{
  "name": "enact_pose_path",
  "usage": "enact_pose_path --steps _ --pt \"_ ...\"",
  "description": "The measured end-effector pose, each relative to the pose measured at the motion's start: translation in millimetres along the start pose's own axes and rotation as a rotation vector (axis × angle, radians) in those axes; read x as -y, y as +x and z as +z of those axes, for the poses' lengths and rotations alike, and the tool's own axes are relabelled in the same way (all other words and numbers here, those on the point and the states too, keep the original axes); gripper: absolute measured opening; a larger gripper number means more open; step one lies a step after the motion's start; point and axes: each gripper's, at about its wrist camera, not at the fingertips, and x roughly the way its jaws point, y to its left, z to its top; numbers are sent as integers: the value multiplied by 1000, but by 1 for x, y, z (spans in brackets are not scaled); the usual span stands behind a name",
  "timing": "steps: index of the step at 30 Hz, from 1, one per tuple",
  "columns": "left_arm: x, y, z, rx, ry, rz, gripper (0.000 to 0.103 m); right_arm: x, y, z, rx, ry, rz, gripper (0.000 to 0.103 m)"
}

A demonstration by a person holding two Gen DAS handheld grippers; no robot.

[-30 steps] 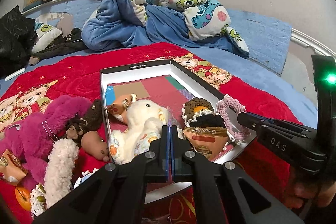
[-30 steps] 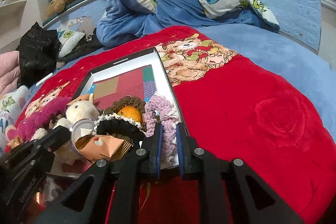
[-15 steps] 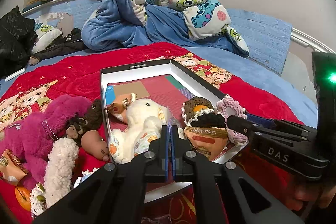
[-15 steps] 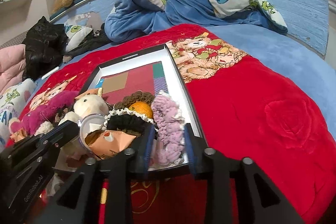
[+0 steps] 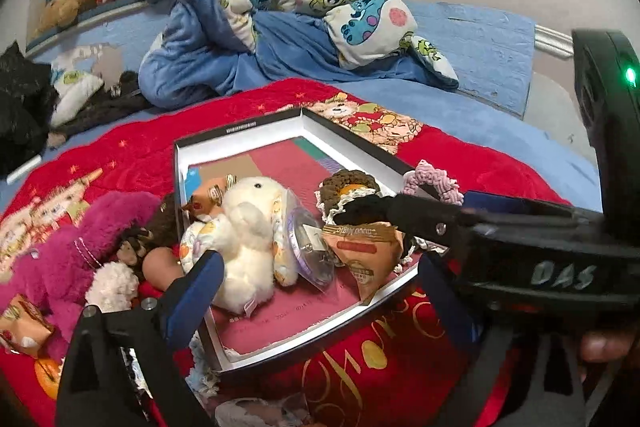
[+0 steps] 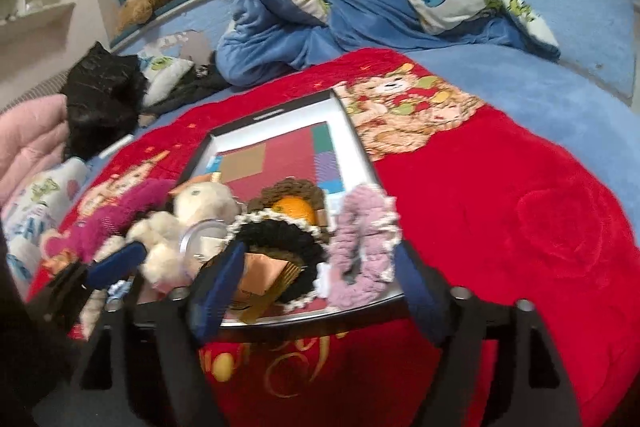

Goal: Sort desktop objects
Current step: 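Open the left gripper to drop the tin bag in the box while the right releases the scrunchie, then move both grippers back from the box to the heap of items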

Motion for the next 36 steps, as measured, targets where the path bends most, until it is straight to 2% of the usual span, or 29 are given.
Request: enact_pose_path --steps 4,8,12,17,22,26,30,36 --pt "-3 -7 1 33 -16 -19 102 6 -4 2 6 62 89 102" --pt "-10 -16 4 76 -49 -24 103 10 -9 3 0 104 156 103" --pt "-7 -18 4 85 -25 -49 103 8 -14 3 8 104 152 103" --pt "1 -18 3 86 10 -30 103 11 -19 5 24 105 136 103" --pt "-8 -18 4 78 -36 -8 103 8 -24 5 27 98 128 103" --pt "-27 -33 9 99 -120 55 103 -2 -35 5 67 89 115 103" --pt "-58 -67 7 130 -198 123 103 -22 -41 3 92 36 91 103" --pt "-117 -128 -11 124 -241 285 103 -65 -45 -3 118 -34 133 103"
